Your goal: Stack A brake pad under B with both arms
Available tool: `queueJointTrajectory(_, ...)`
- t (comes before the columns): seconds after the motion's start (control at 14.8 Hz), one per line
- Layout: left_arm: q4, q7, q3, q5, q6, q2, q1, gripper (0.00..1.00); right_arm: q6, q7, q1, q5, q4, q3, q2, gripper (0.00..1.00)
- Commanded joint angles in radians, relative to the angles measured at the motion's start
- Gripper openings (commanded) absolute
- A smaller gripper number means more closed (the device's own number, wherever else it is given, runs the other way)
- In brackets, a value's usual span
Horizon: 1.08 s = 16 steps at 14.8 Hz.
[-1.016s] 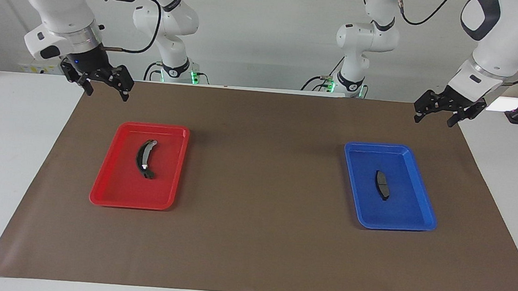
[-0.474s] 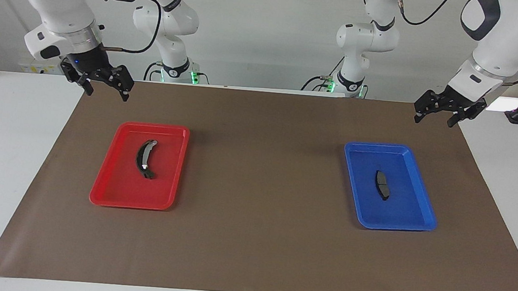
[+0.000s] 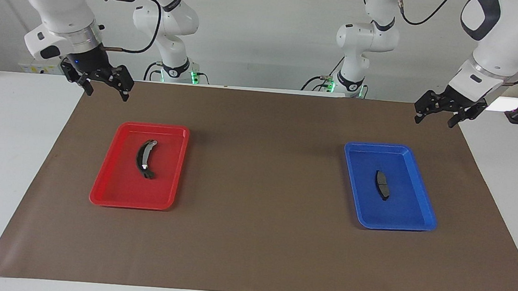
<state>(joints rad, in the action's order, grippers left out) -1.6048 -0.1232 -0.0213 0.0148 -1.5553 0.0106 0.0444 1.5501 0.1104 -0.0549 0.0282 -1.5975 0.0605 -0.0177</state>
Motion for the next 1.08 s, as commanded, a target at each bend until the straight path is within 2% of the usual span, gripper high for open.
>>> queueJointTrajectory(0.0,-0.04,-0.006,-0.005,0.007,-0.031,0.029,0.006,0.99,0.007,-0.023,0.006,-0.014,-0.012,-0.002,-0.01,1.0)
queueJointTrajectory(0.61,-0.069,-0.004,-0.005,0.007,-0.074,0.035,0.008,0.99,0.005,-0.024,0.012,-0.014,-0.028,-0.001,-0.018,1.0)
queueJointTrajectory(0.81,-0.208,0.0,-0.003,0.007,-0.199,0.081,0.024,0.99,0.007,-0.024,0.013,-0.014,-0.028,-0.001,-0.018,1.0)
queueJointTrajectory(1.02,-0.332,0.002,-0.002,0.007,-0.384,0.068,0.029,0.98,0.005,-0.023,0.012,-0.014,-0.028,-0.001,-0.018,1.0)
